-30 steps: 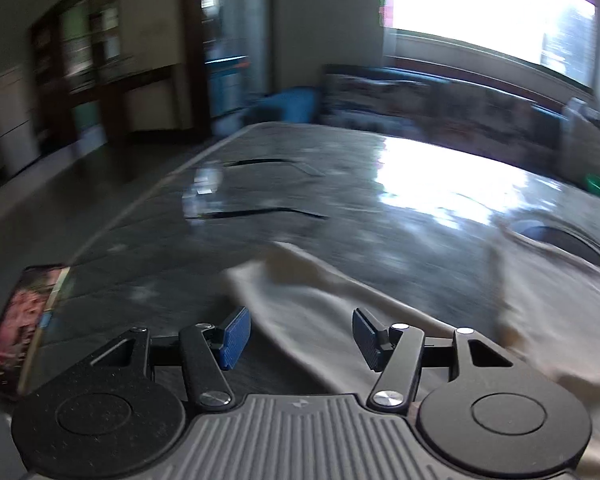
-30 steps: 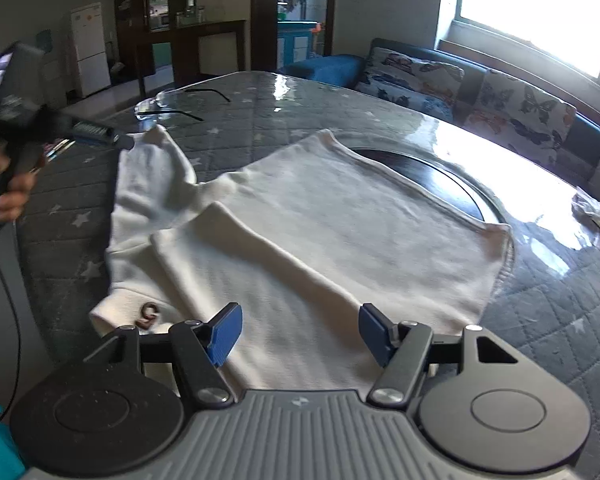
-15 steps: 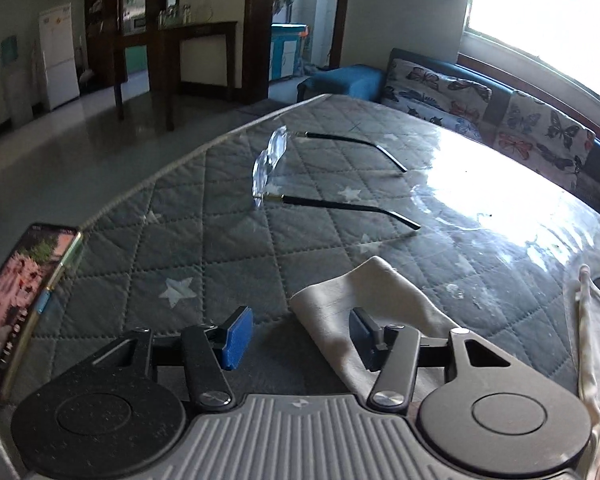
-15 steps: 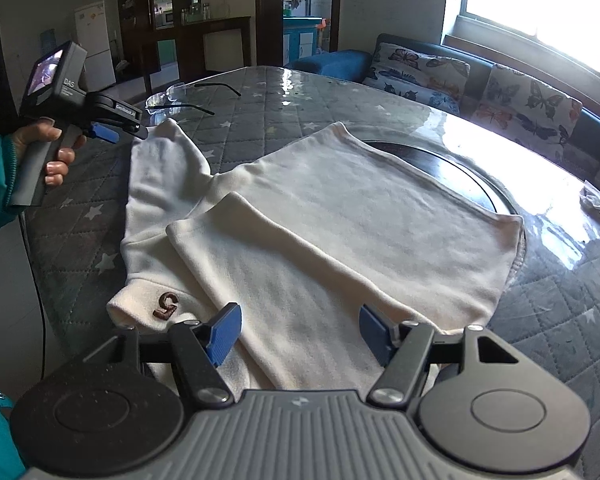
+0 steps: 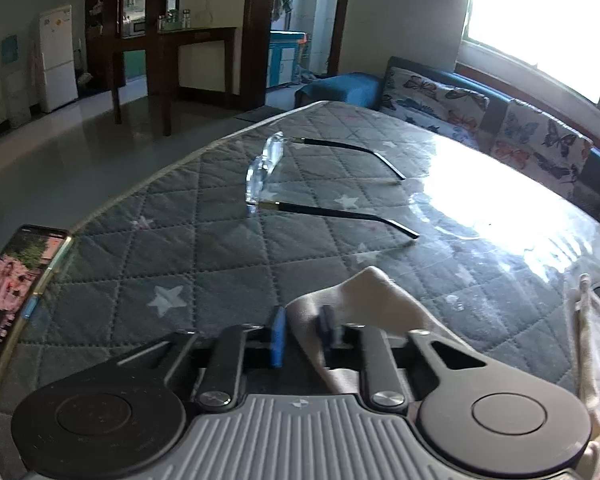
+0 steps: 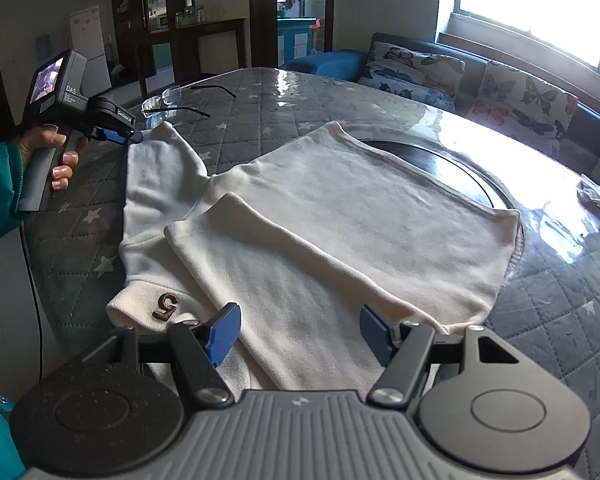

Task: Fold clothes

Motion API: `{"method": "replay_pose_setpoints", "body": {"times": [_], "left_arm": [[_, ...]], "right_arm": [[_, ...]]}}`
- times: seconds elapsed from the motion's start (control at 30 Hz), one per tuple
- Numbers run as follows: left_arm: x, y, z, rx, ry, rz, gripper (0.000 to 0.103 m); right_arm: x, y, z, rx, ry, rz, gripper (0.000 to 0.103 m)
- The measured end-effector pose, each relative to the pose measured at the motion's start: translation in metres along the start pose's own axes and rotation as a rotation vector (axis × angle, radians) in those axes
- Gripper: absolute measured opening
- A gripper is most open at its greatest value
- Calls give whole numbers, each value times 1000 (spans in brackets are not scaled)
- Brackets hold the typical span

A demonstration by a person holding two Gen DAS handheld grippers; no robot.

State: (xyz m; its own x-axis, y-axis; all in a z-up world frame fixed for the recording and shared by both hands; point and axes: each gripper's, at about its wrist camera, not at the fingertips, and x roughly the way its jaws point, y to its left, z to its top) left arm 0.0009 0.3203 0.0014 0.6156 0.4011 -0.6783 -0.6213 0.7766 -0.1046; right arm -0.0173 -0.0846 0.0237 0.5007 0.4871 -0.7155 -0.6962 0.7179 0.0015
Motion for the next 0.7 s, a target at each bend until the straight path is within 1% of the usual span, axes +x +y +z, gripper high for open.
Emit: {"method": "replay_pose_setpoints", "body": {"times": [0.03, 0.17, 0.27, 0.43, 0.57, 0.7], "left_arm": [[-2, -1, 0, 0, -5, -7, 11], [-15, -6, 0, 6, -30, -63, 8], [-33, -14, 0, 14, -54, -122, 8], [-71, -35, -2, 55, -98, -230, 7], [-105, -58, -10, 104, -133, -335, 7], [-133, -87, -20, 152, -150, -454, 7]], "right_arm": [[-1, 0, 0, 2, -3, -1, 67], [-3, -1, 0, 8, -11, -7, 68], [-5, -4, 0, 19, -19, -9, 68], [-7, -6, 1, 34, -35, -5, 68], [-12, -10, 2, 47, -50, -5, 67], [-20, -18, 1, 83, -70, -8, 67]]}}
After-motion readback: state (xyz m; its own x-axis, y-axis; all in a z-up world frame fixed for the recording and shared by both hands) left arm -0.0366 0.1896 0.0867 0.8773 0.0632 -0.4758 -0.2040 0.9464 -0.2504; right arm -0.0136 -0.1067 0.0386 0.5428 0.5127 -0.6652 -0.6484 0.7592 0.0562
